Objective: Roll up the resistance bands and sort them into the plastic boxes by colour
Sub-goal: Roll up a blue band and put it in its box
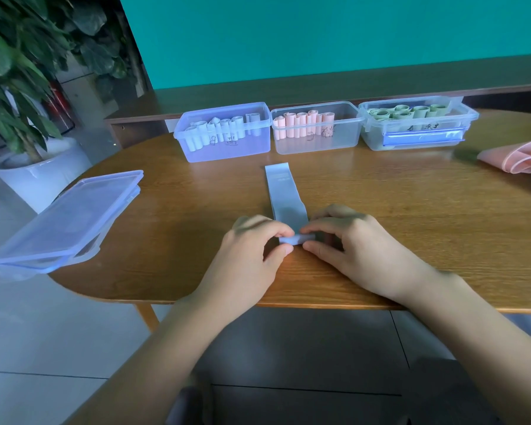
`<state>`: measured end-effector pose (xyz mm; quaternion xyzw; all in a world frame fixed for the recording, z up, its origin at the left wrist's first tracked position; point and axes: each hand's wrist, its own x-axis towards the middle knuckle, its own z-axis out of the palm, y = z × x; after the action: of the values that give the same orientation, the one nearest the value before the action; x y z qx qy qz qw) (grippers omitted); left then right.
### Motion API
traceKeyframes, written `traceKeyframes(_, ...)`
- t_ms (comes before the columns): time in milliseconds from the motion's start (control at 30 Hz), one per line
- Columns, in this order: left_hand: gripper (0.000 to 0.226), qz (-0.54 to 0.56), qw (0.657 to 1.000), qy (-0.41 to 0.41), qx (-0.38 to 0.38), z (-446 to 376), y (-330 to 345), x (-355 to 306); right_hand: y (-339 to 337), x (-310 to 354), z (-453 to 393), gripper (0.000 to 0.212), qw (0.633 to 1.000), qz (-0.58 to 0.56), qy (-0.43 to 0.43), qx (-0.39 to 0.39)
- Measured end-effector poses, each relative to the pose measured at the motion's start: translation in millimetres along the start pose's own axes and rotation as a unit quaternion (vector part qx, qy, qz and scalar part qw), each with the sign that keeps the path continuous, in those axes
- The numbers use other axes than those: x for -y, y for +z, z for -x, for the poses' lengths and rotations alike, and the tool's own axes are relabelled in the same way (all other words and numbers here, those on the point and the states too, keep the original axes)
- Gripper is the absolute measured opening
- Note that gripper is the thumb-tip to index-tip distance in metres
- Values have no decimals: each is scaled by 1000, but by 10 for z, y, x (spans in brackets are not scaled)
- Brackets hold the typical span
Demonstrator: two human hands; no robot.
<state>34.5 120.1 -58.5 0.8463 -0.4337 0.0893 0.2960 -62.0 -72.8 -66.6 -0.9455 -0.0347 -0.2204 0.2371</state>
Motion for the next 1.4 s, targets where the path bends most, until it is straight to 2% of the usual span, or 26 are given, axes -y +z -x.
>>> traceKeyframes(167, 23, -2, 1000, -11, 12, -27, 12, 42, 24, 1, -5, 24, 1000, 14, -6, -9)
traceKeyframes(400, 30, 5, 1000, -14, 16, -54, 4, 42, 33, -20, -101, 18, 1000, 2, -6, -18)
traceKeyframes(667, 12, 35, 999, -31, -7, -13, -65, -19, 9, 14, -45, 15, 1000, 1, -1, -5)
traceKeyframes(933, 4, 32, 999, 4, -5, 218, -83, -64, -88, 79, 184, 6, 998, -59, -4, -1)
traceKeyframes(1067, 7, 32, 999, 15, -20, 183, -69, -28, -84, 57, 161, 11, 999, -46, -5, -6)
traceKeyframes(1167, 17, 32, 999, -4, -6, 169, -49, 6, -58, 18, 159, 19, 1000, -26, 5, 8)
traceKeyframes(1400, 29, 39, 999, -5, -25, 171, -40, -9, -47, -1, 79, 20, 1000, -2, -10, -1)
